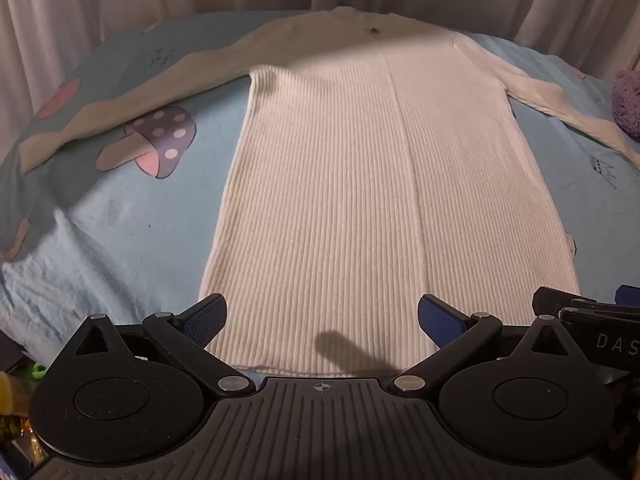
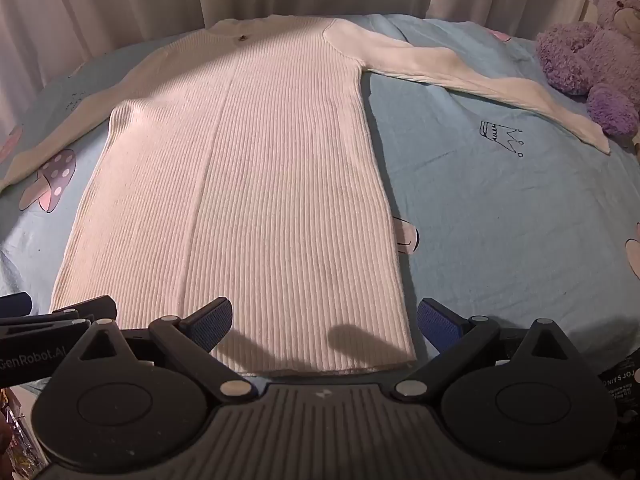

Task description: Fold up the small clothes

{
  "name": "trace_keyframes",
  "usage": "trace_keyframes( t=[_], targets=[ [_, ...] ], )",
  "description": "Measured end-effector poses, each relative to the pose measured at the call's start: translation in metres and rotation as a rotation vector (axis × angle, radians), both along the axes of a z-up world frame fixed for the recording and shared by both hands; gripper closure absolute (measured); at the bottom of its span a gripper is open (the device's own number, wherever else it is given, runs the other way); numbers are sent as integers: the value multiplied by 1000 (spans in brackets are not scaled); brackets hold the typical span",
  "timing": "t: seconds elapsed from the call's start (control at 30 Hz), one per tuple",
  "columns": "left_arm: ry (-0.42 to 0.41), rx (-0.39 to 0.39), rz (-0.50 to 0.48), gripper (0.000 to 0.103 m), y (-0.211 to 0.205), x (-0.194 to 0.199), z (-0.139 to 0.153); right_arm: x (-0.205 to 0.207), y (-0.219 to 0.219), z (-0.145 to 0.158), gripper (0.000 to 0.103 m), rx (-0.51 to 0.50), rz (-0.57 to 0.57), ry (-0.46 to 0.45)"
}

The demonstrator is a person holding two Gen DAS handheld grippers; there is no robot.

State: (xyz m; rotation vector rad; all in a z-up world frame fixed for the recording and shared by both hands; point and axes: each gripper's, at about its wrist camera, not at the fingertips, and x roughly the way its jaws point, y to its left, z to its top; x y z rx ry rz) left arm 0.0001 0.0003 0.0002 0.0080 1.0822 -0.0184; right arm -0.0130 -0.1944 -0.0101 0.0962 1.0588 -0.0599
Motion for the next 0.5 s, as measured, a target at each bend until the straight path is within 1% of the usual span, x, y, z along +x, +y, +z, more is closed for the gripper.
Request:
trace_keyframes(
  t=[0.5],
  targets=[
    [-7, 24, -10, 0, -2, 1, 0, 1, -2, 0, 4, 1, 0, 1]
  ],
)
